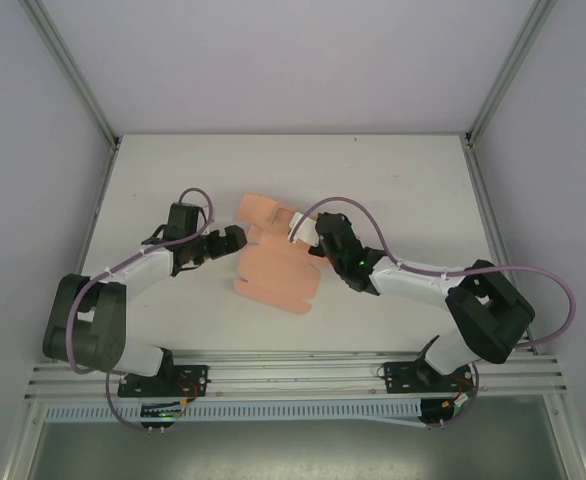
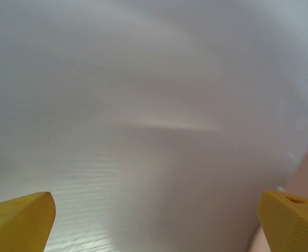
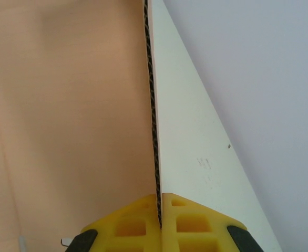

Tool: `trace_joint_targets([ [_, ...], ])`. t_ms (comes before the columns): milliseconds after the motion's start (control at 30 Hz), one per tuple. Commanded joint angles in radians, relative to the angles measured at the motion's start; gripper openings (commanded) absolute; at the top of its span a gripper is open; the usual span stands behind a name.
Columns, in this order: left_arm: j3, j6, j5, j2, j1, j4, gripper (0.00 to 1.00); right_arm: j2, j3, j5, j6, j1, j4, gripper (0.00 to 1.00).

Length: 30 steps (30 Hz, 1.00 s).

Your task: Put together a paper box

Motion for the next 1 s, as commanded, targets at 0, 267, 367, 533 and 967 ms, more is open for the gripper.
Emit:
trace_joint_targets([
  [0,0.028,0.038,0.094,0.029,-0.023,0.109,0.97,0.007,0.009,-0.034,0.036,-0.003,0.010,0.00],
  [267,0.031,0.063,0.187,0.077,-0.057,0.173,0.89,0.020,0.014,-0.040,0.060,-0.002,0.033,0.00],
  [367,0.028,0.054,0.229,0.105,-0.067,0.217,0.86,0.019,0.014,-0.051,0.076,-0.001,0.042,0.00],
  [533,0.031,0.040,0.233,0.135,-0.094,0.262,0.80,0.013,0.009,-0.068,0.102,-0.001,0.069,0.00],
  [967,0.049,0.021,0.171,0.197,-0.149,0.270,0.56,0.013,-0.006,-0.099,0.190,0.008,0.141,0.00],
])
